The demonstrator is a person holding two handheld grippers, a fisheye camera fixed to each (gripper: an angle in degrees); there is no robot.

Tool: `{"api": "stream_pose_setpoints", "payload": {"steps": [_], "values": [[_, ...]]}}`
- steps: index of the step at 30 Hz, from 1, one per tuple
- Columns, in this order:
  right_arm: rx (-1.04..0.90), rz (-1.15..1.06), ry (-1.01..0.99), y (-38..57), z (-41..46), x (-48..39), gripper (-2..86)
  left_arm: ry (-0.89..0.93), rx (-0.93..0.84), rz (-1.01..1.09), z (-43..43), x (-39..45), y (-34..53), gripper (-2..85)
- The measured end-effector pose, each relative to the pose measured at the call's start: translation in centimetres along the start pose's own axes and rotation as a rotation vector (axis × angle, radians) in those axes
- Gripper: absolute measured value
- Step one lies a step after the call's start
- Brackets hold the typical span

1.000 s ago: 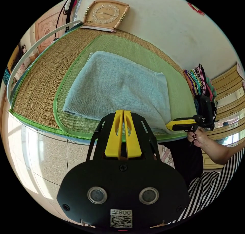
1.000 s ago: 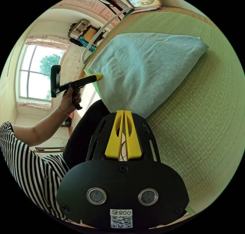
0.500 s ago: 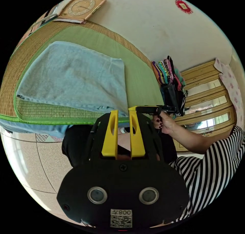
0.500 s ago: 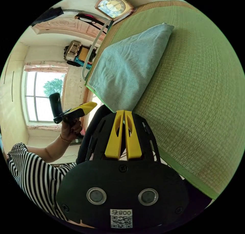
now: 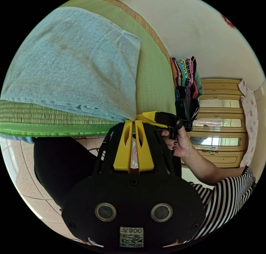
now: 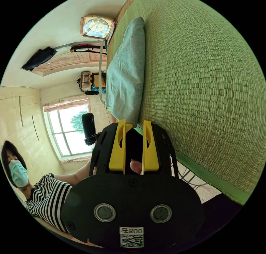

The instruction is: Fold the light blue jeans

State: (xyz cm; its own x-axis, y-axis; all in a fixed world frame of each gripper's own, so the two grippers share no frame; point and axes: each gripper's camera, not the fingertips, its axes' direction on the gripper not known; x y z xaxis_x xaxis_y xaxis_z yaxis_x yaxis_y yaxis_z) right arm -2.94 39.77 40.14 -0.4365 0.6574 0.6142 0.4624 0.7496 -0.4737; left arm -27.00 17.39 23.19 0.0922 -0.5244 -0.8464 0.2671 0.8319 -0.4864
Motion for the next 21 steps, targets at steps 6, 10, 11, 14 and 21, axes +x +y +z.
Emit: {"api": "stream_pose_setpoints", "payload": {"steps": [6,10,11,14,21], "values": [[0.016,0.04,-0.107,0.1,-0.2,-0.2,10.4,0.021,0.023,0.019,-1.6,-0.9,0.4,1.0],[0.024,0.048,-0.138,0.1,-0.1,-0.9,10.3,0.029,0.03,0.018,-2.7,-1.9,0.6,0.7],[0.02,0.055,-0.149,0.0,0.1,-0.9,10.3,0.027,0.032,0.018,-3.0,-2.2,0.7,0.7],[0.01,0.075,-0.176,-0.1,0.8,-1.0,9.7,0.025,0.032,0.019,-3.8,-2.9,1.0,0.7],[0.004,0.063,-0.214,0.1,1.4,-2.2,7.1,0.034,0.043,0.059,-7.3,-4.7,2.1,0.6]]}}
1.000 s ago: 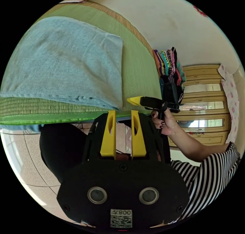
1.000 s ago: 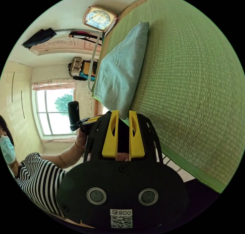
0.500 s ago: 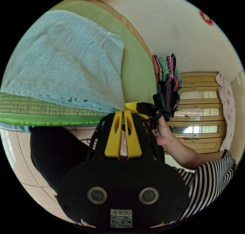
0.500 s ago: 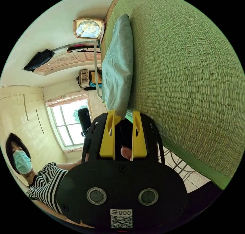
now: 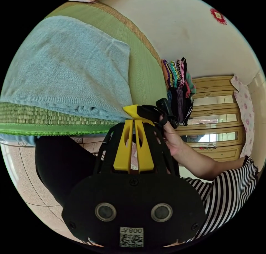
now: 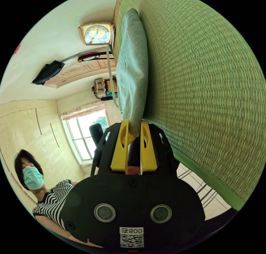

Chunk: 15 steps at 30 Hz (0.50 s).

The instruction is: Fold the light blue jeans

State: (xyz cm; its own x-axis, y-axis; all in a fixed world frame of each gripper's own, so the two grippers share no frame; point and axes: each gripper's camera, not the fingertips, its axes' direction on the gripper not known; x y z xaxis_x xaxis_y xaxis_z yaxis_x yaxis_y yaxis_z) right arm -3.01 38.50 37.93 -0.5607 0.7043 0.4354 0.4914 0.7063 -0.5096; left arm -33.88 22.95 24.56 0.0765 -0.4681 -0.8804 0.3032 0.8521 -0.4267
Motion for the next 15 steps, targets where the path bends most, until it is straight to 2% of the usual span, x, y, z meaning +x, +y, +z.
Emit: {"api": "stream_pose_setpoints", "payload": {"steps": [3,5,9,11,15], "values": [[-0.008,-0.028,0.007,0.0,0.2,-1.6,6.6,0.002,0.034,-0.018,-2.9,-1.4,1.1,0.7],[-0.013,-0.056,0.009,0.0,0.6,-3.1,6.2,0.078,0.087,-0.042,-5.5,-3.4,2.2,1.1],[-0.016,-0.081,-0.007,-0.2,1.3,-5.5,5.9,0.116,0.185,-0.135,-9.4,-7.0,4.0,2.6],[-0.031,-0.102,0.0,-0.4,1.9,-7.2,5.8,0.237,0.249,-0.22,-11.1,-9.9,5.0,5.1],[-0.046,-0.141,0.018,-0.9,2.9,-9.9,5.6,0.313,0.332,-0.291,-13.5,-12.8,6.0,8.8]]}}
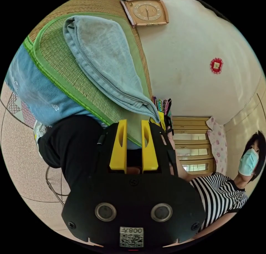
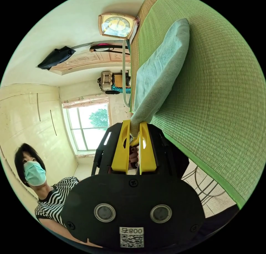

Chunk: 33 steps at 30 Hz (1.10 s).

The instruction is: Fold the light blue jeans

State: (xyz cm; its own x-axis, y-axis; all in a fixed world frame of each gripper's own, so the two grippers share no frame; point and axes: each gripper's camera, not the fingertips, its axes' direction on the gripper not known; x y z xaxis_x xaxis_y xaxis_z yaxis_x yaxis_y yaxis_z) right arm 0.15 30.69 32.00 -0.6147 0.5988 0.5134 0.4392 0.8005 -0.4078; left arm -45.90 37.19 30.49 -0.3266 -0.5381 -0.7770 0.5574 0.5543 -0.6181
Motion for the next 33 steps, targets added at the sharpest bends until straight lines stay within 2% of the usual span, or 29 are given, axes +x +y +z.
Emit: {"api": "stream_pose_setpoints", "payload": {"steps": [4,9,20,33], "values": [[-0.006,-0.031,0.007,-1.0,1.0,-2.5,5.6,0.118,0.065,-0.076,-2.8,-2.1,-1.2,12.0],[0.0,-0.045,0.004,-1.6,2.2,-4.5,5.7,0.283,0.265,-0.233,-6.7,-5.6,-2.2,13.4],[0.015,-0.055,-0.022,-2.2,4.6,-8.5,5.8,0.22,0.378,-0.354,-11.0,-8.2,-6.3,17.0],[0.015,-0.075,-0.024,-2.3,6.3,-13.5,5.5,0.113,0.369,-0.407,-9.8,-8.8,-10.9,15.6]]}}
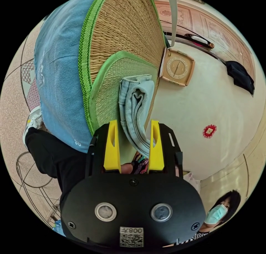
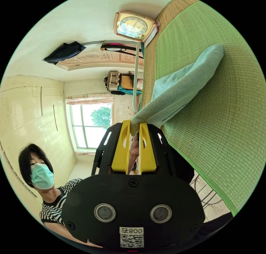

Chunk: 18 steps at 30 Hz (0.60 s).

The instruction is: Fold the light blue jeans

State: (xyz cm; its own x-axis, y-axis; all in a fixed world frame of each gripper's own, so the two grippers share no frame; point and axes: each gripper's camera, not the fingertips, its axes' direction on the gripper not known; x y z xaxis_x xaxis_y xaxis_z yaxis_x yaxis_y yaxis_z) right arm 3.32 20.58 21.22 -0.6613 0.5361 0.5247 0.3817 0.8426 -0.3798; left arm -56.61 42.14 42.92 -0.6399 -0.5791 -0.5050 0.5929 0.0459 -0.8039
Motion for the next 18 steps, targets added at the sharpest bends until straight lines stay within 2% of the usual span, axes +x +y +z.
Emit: {"api": "stream_pose_setpoints", "payload": {"steps": [6,18], "values": [[0.006,0.005,-0.006,0.9,-0.2,-1.9,5.4,-0.024,0.039,-0.023,1.6,-0.6,-1.0,11.9],[0.053,0.038,-0.025,4.7,-2.8,-5.7,5.6,-0.044,-0.026,0.068,8.3,-1.2,1.6,8.1]]}}
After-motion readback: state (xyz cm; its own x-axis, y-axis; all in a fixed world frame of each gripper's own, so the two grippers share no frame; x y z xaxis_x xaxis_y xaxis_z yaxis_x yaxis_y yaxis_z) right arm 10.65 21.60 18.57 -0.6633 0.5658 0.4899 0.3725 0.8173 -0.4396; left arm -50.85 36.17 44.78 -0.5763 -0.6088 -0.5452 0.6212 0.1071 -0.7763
